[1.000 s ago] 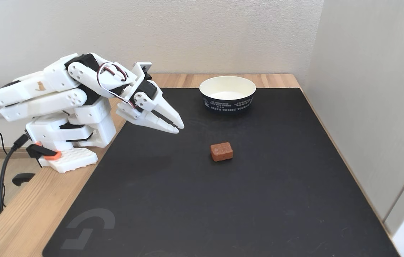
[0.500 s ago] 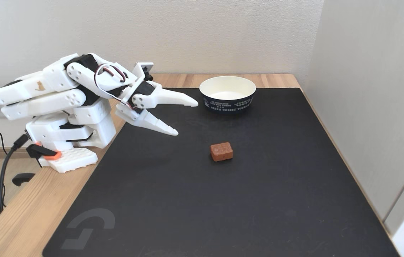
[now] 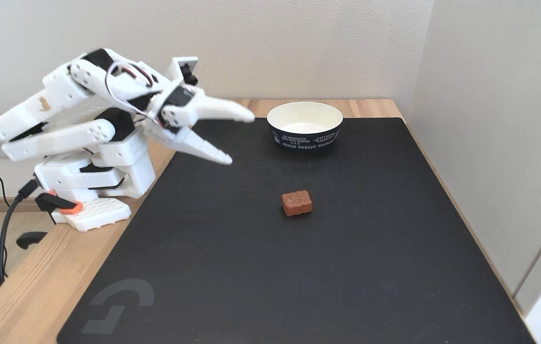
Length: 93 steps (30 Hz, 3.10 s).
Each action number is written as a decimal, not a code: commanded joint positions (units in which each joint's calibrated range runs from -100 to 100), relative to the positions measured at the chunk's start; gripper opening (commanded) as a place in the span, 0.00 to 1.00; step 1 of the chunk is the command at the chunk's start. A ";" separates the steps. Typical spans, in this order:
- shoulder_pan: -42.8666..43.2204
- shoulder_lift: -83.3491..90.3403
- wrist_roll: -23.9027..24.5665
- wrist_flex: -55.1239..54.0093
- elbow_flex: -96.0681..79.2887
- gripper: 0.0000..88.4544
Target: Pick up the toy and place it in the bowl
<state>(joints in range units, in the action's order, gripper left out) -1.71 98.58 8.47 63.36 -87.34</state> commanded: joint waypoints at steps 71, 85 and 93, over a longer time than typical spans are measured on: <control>17.06 -117.22 -3.98 9.46 115.42 0.03; 35.79 -104.13 2.81 -8.49 91.53 0.03; 37.63 -104.38 2.86 -15.94 80.18 0.16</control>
<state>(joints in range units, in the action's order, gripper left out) 35.83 -8.49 11.04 48.92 -6.38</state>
